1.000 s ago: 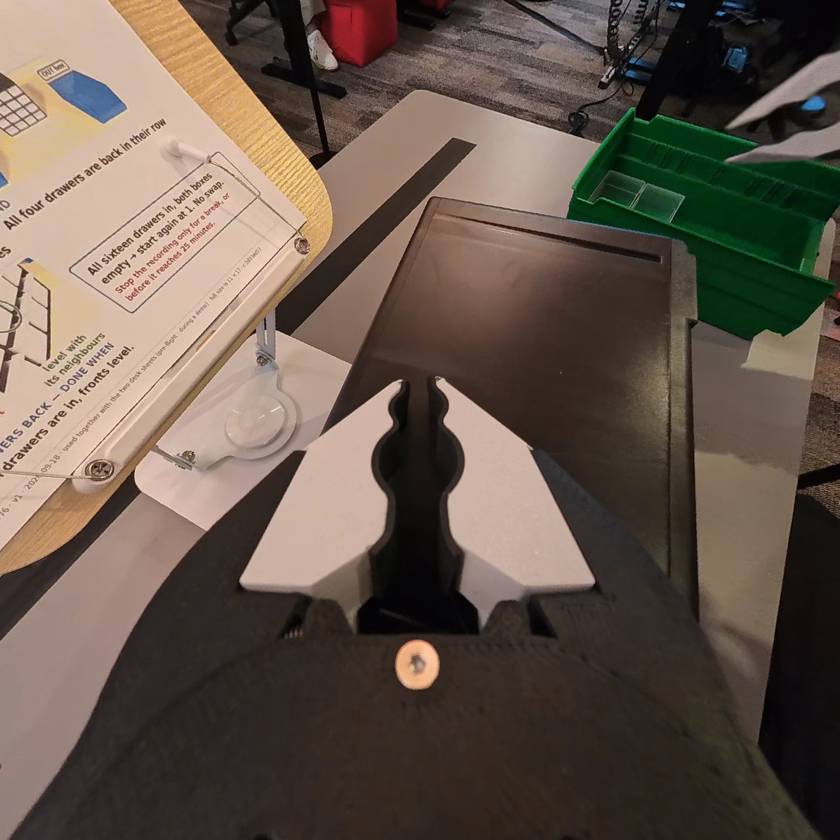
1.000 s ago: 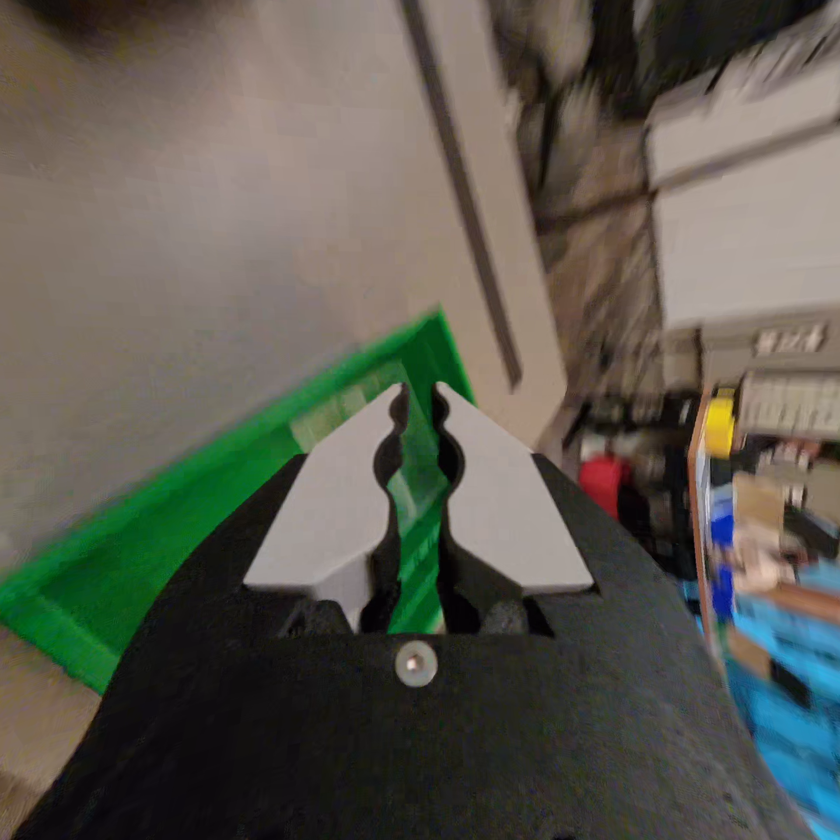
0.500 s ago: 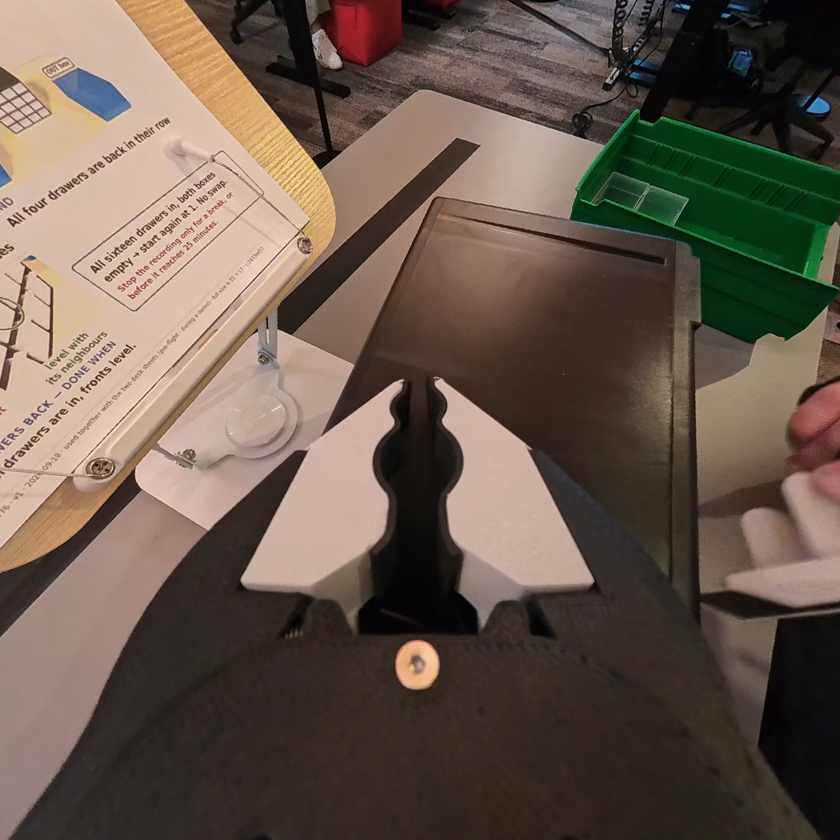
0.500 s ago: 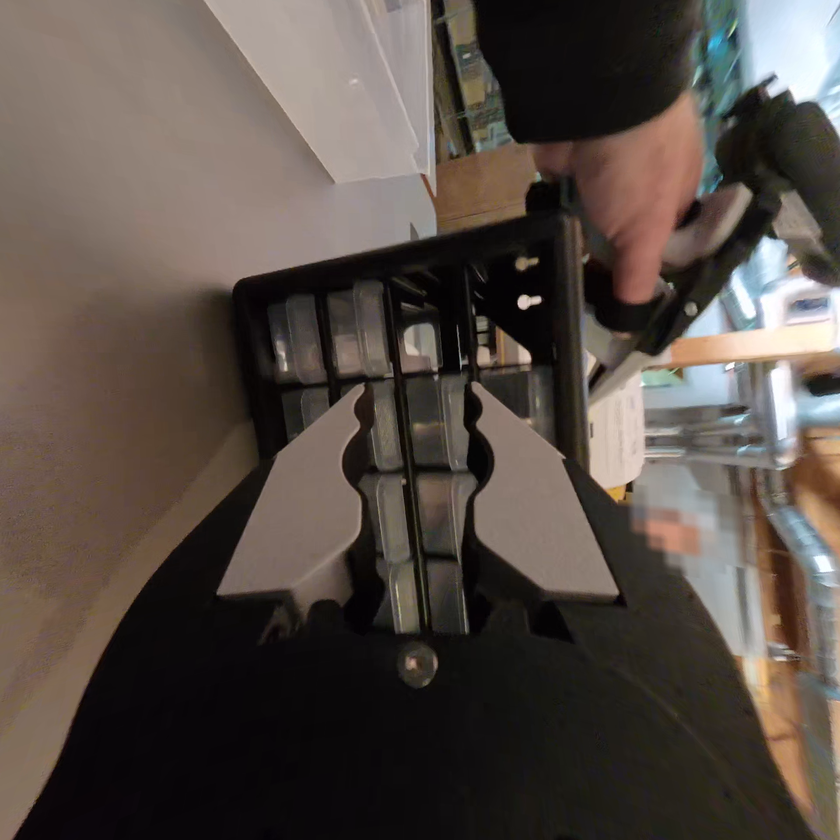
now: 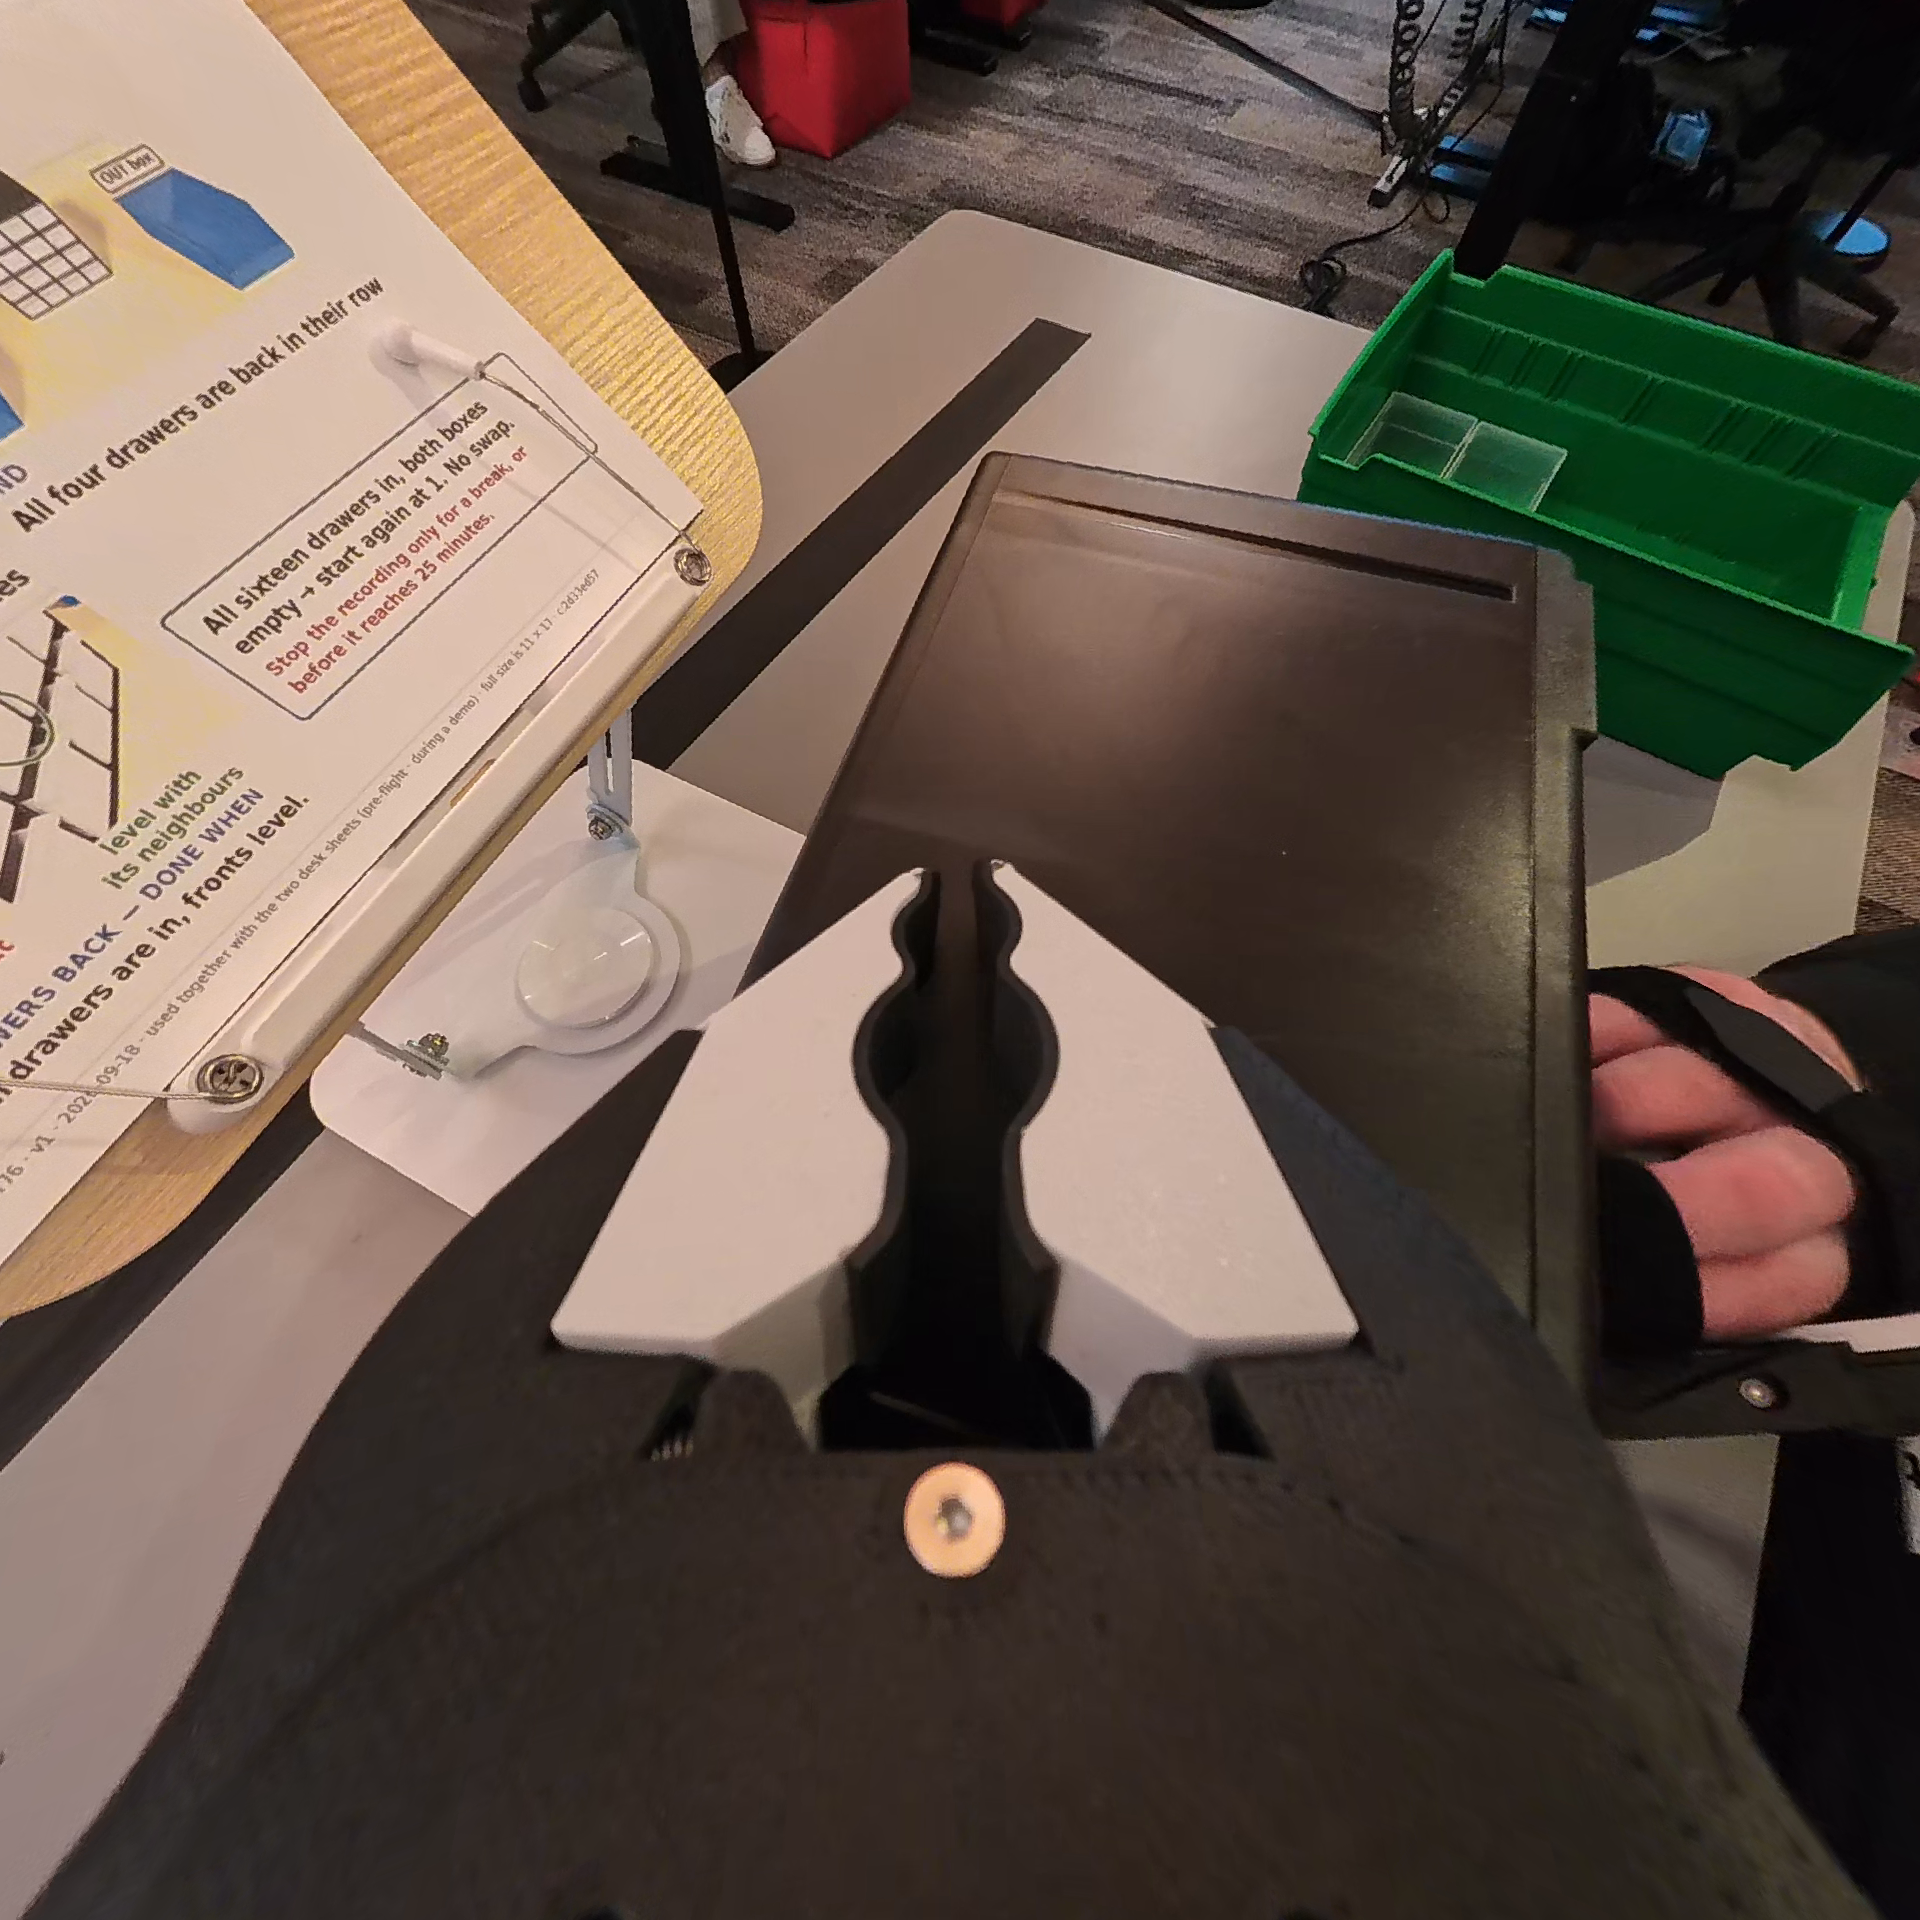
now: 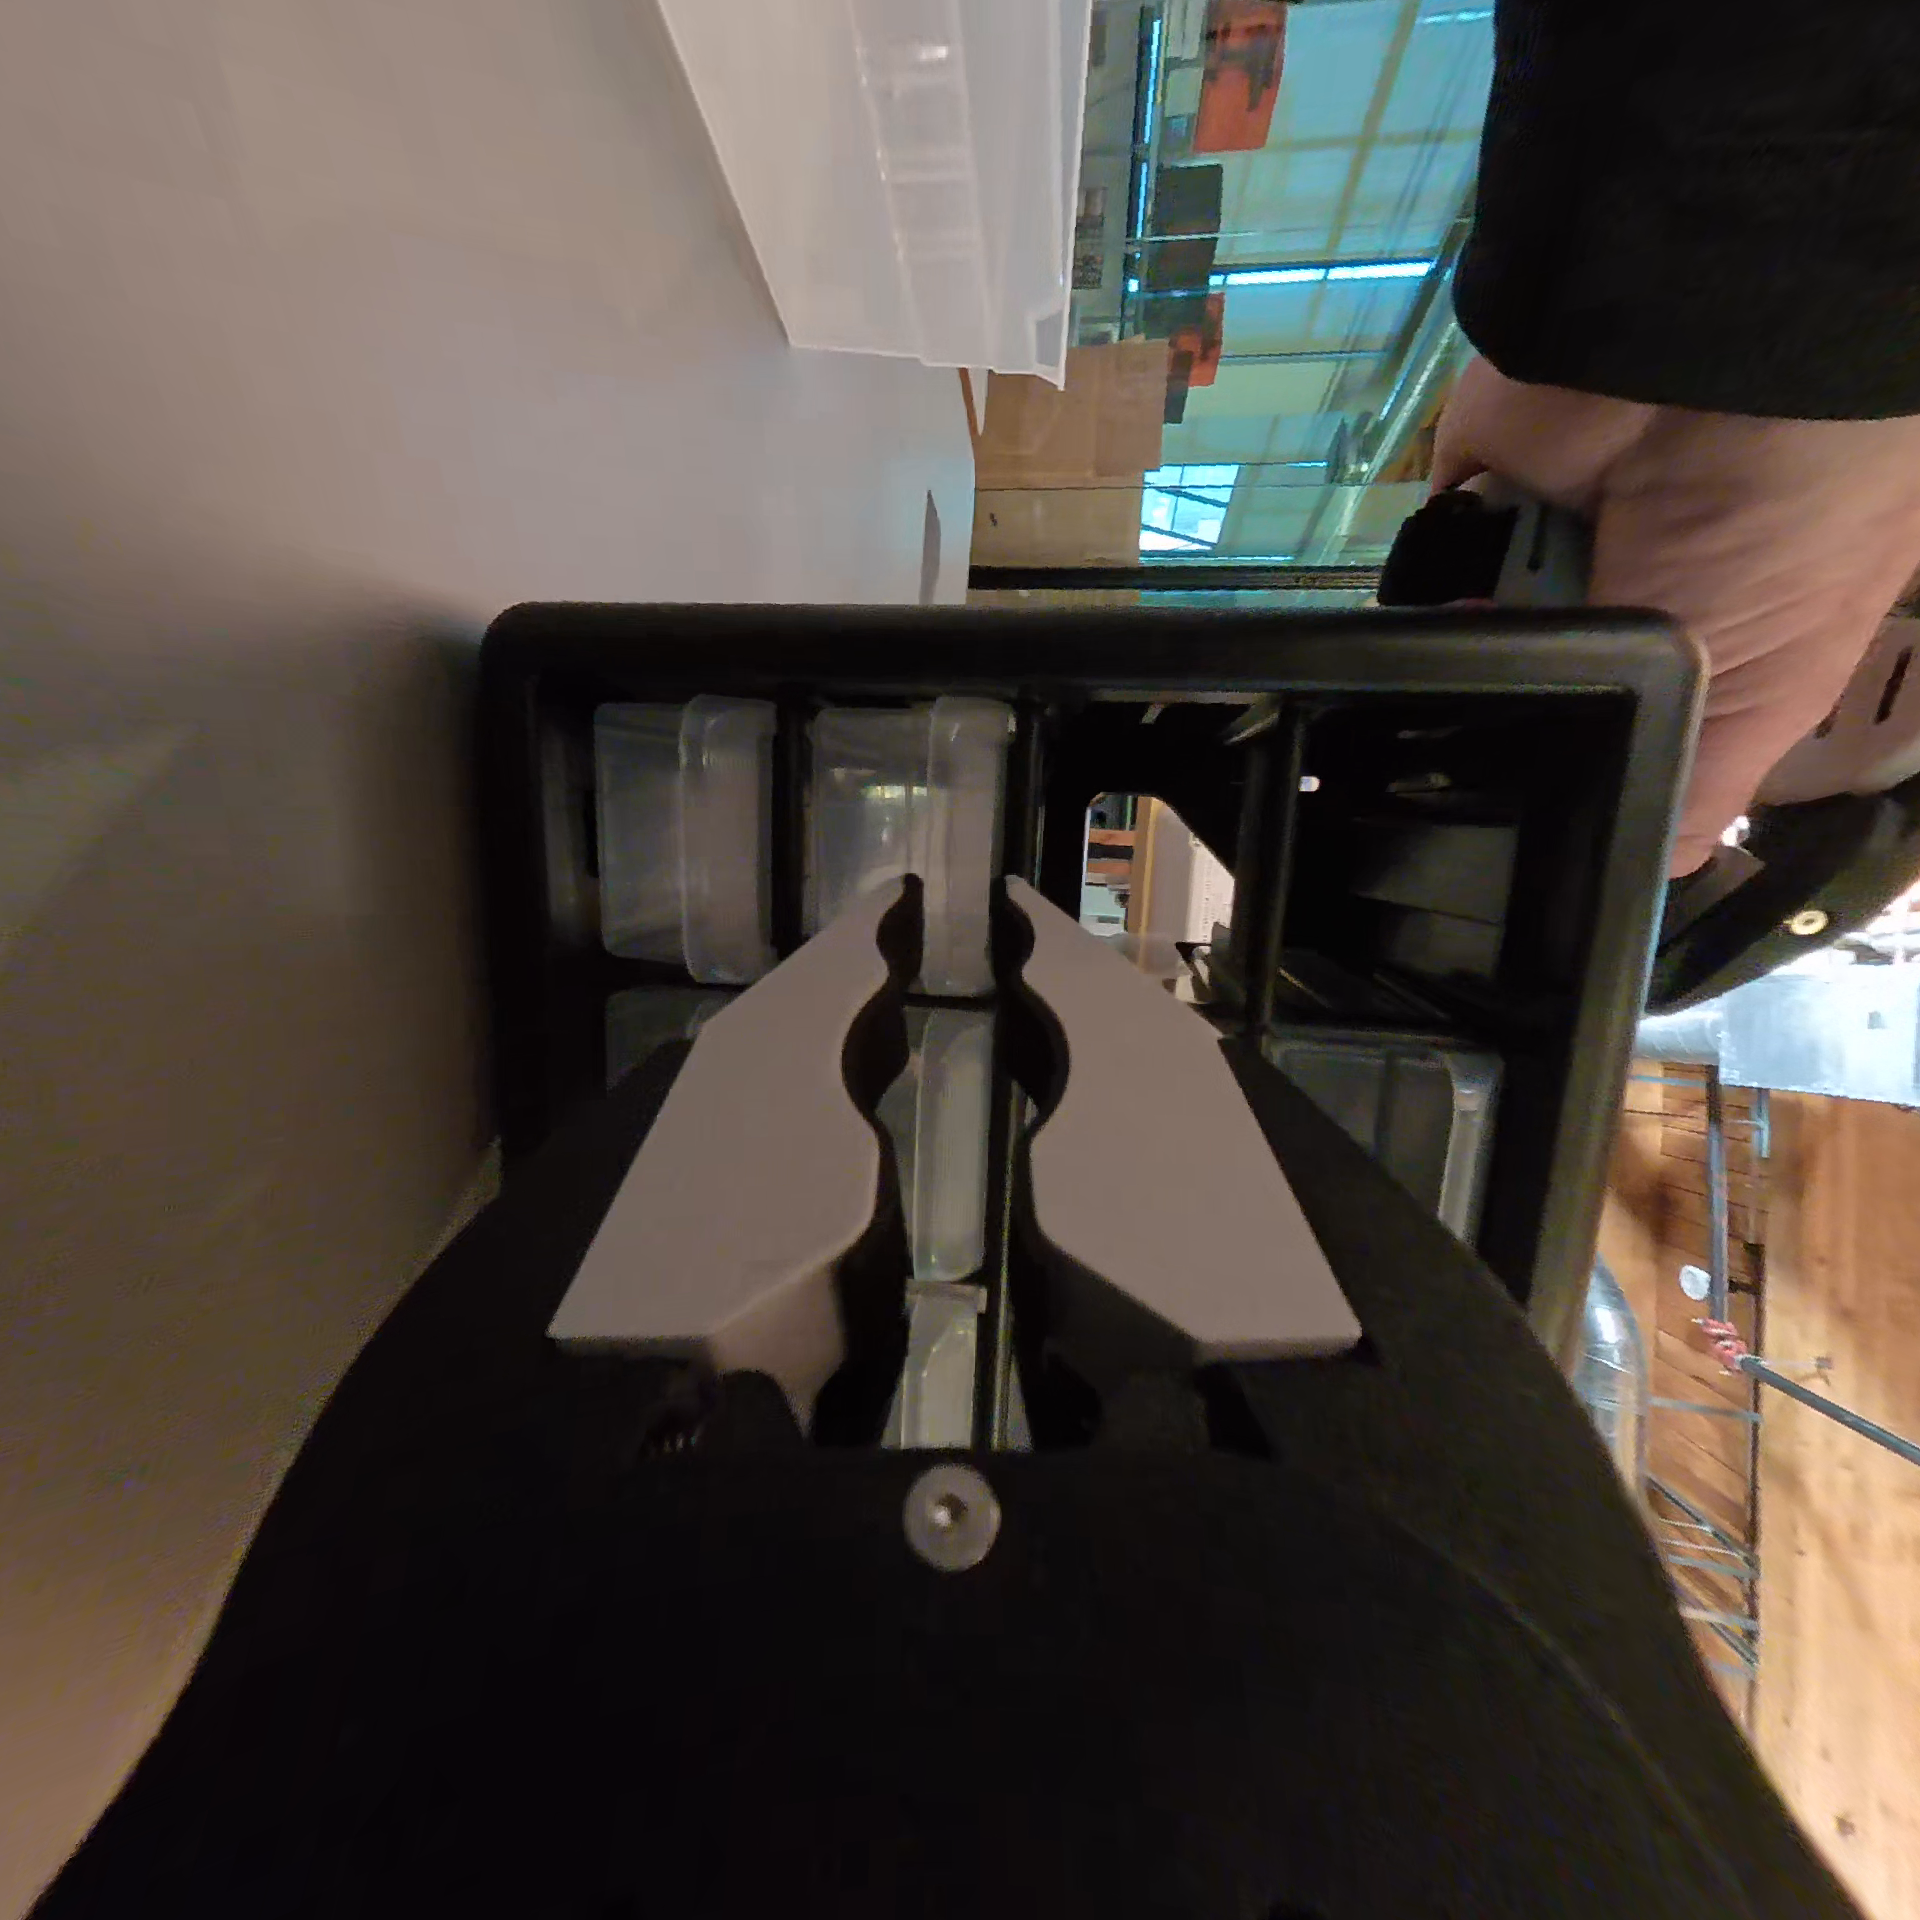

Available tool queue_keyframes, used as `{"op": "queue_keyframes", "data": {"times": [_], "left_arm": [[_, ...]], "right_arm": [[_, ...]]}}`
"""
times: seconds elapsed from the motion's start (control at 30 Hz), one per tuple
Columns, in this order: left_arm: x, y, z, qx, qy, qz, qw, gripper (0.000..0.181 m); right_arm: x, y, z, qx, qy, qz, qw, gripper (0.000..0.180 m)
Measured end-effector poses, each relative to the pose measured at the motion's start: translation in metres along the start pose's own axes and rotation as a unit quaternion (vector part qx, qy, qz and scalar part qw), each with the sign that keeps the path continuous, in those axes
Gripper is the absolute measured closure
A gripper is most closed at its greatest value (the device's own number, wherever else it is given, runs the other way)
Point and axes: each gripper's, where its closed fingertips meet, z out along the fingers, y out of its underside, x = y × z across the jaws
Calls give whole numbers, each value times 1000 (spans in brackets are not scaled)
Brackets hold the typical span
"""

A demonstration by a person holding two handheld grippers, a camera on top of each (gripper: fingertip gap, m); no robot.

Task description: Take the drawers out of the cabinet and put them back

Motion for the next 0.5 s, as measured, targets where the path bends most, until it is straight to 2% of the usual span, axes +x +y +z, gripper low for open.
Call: {"op": "queue_keyframes", "data": {"times": [0.23, 0.5], "left_arm": [[0, 0, 0, 0, 0, -1, 1000, 174], [0, 0, 0, 0, 0, -1, 1000, 174]], "right_arm": [[0, -4, -8, 5, -25, 23, 999, 171], [-6, -26, -50, 31, -35, 15, 999, 171]]}}
